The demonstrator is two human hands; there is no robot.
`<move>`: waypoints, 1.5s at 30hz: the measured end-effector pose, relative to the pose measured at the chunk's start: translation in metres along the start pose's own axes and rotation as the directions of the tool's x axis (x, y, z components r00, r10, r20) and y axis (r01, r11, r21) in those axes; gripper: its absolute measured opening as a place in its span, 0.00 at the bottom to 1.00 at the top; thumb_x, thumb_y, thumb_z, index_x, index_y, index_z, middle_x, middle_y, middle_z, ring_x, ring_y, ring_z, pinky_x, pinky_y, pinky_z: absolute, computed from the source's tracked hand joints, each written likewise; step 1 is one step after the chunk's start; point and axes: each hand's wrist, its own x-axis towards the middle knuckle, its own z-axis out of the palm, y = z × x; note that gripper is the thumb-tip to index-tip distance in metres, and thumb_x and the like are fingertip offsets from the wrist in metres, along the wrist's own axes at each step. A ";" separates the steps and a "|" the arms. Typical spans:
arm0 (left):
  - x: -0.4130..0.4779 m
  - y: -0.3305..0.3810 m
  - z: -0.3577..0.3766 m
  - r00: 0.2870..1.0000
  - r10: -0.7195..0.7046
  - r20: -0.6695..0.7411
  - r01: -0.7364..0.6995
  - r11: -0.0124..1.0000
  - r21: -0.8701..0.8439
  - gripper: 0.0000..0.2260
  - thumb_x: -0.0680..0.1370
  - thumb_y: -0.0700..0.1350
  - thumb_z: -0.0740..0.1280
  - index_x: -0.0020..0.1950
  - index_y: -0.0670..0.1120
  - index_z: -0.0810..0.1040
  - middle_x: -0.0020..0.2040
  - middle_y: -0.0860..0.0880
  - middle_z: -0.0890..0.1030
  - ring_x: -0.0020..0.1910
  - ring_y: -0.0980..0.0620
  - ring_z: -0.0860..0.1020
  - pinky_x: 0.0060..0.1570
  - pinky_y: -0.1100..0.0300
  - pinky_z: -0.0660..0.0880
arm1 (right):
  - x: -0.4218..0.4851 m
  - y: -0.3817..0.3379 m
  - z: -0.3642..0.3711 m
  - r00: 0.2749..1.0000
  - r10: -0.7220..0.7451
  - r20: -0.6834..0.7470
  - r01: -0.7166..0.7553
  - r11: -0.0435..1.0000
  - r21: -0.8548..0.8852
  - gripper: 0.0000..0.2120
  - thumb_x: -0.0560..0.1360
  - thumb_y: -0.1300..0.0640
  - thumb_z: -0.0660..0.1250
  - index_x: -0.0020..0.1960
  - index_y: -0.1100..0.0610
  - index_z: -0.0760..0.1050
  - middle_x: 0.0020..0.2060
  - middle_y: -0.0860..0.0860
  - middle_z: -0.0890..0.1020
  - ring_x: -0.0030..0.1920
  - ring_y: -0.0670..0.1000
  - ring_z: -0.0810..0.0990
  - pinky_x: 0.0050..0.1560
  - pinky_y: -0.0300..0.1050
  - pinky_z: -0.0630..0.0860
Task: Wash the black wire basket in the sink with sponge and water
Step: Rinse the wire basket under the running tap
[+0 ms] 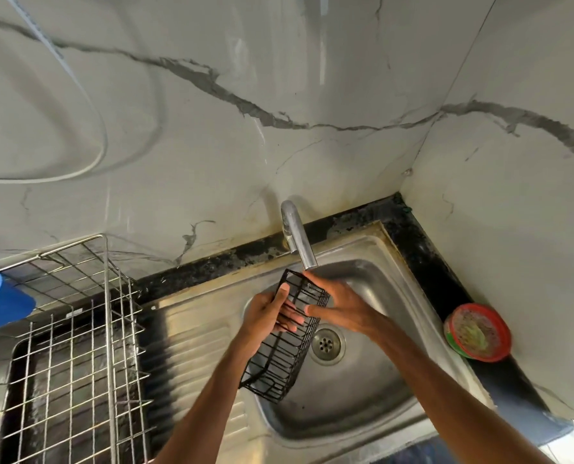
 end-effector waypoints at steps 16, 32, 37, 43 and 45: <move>-0.023 -0.031 0.014 0.995 0.041 -0.094 -0.048 0.995 -0.083 0.23 0.85 0.54 0.61 0.47 0.36 0.83 0.38 0.38 0.86 0.27 0.48 0.83 0.28 0.61 0.77 | 0.041 -0.047 0.024 0.979 0.123 0.161 -0.075 0.958 -0.276 0.28 0.86 0.41 0.44 0.81 0.53 0.54 0.74 0.65 0.67 0.72 0.65 0.70 0.70 0.61 0.70; -0.016 -0.036 0.007 0.962 0.076 -0.261 -0.139 0.962 -0.235 0.20 0.85 0.51 0.61 0.46 0.36 0.82 0.36 0.35 0.85 0.26 0.47 0.82 0.27 0.59 0.80 | 0.010 -0.035 0.029 0.993 0.009 -0.122 -0.009 1.000 0.003 0.27 0.86 0.43 0.48 0.67 0.65 0.71 0.63 0.64 0.76 0.64 0.60 0.74 0.65 0.50 0.74; -0.013 -0.033 -0.001 0.961 0.042 -0.274 -0.104 0.971 -0.216 0.21 0.85 0.52 0.62 0.46 0.36 0.83 0.35 0.37 0.85 0.26 0.47 0.82 0.27 0.59 0.80 | 0.032 -0.057 0.037 0.982 -0.190 0.000 0.182 0.945 -0.272 0.23 0.86 0.48 0.51 0.76 0.60 0.65 0.75 0.57 0.70 0.76 0.54 0.66 0.76 0.53 0.63; -0.016 -0.030 -0.003 0.958 0.011 -0.286 -0.092 0.959 -0.268 0.19 0.85 0.51 0.62 0.45 0.38 0.82 0.35 0.39 0.85 0.25 0.49 0.82 0.25 0.61 0.78 | 0.055 -0.032 0.018 0.994 0.086 0.071 -0.092 0.992 0.088 0.28 0.83 0.33 0.45 0.72 0.44 0.72 0.71 0.61 0.73 0.71 0.62 0.72 0.69 0.58 0.68; -0.015 -0.029 -0.002 0.951 -0.057 -0.304 -0.052 0.940 -0.338 0.18 0.85 0.52 0.63 0.46 0.39 0.81 0.34 0.42 0.85 0.24 0.51 0.81 0.23 0.63 0.75 | 0.052 -0.009 0.019 0.997 0.078 0.012 -0.079 0.971 0.228 0.25 0.80 0.29 0.49 0.63 0.38 0.77 0.63 0.59 0.80 0.64 0.60 0.78 0.68 0.63 0.72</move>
